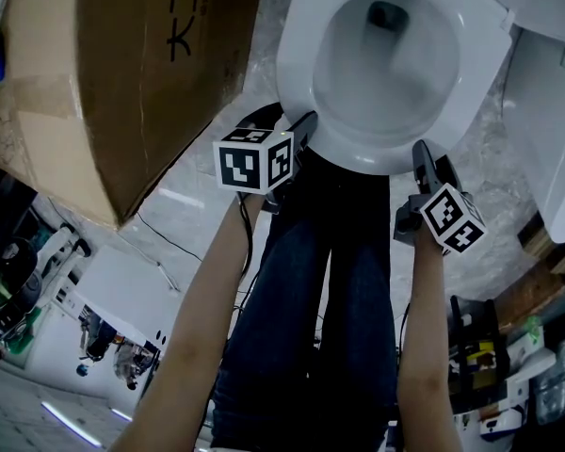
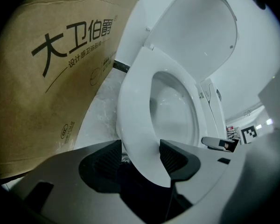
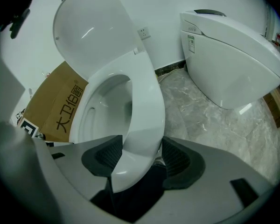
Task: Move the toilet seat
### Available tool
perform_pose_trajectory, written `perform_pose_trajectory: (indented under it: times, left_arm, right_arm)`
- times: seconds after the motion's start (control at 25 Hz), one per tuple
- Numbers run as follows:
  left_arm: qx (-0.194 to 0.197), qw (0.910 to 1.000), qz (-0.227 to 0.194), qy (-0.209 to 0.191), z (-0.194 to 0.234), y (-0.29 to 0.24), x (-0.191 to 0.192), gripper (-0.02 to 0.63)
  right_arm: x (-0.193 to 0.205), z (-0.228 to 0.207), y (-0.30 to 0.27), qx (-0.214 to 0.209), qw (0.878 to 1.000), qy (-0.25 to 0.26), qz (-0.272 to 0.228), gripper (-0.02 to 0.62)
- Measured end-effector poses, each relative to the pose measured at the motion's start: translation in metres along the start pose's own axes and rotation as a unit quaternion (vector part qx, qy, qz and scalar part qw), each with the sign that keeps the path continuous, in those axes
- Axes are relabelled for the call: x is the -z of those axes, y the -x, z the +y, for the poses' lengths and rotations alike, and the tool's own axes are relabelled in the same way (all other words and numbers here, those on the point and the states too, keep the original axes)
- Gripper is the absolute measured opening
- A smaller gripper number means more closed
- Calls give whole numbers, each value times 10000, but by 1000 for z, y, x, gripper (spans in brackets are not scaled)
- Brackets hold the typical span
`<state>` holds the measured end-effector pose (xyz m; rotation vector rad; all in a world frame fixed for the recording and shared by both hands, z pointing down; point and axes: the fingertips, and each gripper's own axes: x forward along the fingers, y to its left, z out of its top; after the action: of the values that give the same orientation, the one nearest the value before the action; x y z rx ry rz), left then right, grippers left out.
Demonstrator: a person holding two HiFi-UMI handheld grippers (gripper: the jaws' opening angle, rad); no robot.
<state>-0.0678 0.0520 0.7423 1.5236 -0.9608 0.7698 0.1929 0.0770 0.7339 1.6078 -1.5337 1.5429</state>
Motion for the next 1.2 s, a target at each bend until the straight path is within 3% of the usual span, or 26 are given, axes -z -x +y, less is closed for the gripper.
perform_pose_trajectory:
  times: [0.44, 0.8, 1.2]
  left_arm:
    - [86, 9999, 14, 91, -1, -3, 0, 258]
    - [127, 9998, 3, 161, -2, -3, 0, 258]
    - [114, 9999, -12, 130, -3, 0, 0, 258]
  right_arm:
    - [2, 0, -7, 20, 9997, -259, 19, 281]
    - [0, -1, -6, -39, 9980, -639, -5, 265]
    - [-1, 0, -3, 43, 9977, -677, -7, 264]
